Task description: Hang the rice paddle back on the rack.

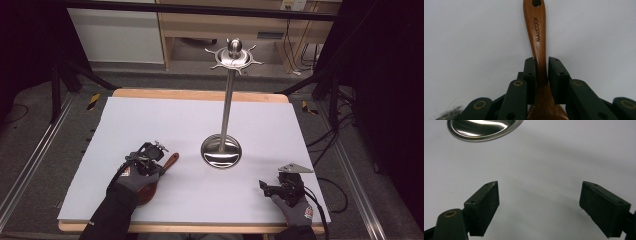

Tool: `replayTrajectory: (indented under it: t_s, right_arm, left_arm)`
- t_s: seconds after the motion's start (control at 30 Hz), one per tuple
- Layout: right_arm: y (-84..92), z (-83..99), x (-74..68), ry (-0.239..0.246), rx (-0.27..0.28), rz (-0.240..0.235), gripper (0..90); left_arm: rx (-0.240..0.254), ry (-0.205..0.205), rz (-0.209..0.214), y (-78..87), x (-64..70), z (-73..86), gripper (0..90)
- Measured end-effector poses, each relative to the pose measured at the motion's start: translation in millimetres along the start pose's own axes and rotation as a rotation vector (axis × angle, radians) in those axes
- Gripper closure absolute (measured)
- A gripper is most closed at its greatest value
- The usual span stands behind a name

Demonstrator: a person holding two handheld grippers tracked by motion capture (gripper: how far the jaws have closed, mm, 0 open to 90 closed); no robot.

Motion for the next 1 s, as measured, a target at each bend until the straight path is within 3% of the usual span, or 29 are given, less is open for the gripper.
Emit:
replayTrajectory:
  t_s: [0.3,0.6,0.8,1.0]
  right_arm:
    - [-0.4,0.0,0.2,-0.005,-0.006,0.000,16.9]
    - [-0.5,-0.6,-0.2,-0.007,-0.009,-0.001,17.1]
    - [-0.5,-0.4,-0.3,-0.009,-0.012,-0.005,17.1]
    - [-0.9,0.3,0.0,-0.006,-0.016,-0.006,17.0]
  left_arm:
    - [-0.036,-0.008,-0.001,-5.3,-0.2,1.2,75.0]
    - [-0.060,0.024,0.002,-6.4,0.6,0.7,75.0]
    - [-0.077,0.019,-0.009,-6.6,2.1,-0.4,78.0]
    - [-0.067,0.013,-0.007,-6.4,1.3,-0.5,78.3]
Point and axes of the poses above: each handheld gripper's, and its own axes: y roughly backward along the jaws, z roughly out of its underside, x roughly to its right, the point moved 8 cm from there along -y, roughly forward along the jaws, and after that the axes turned 12 degrees about x, right-handed, at the moved point
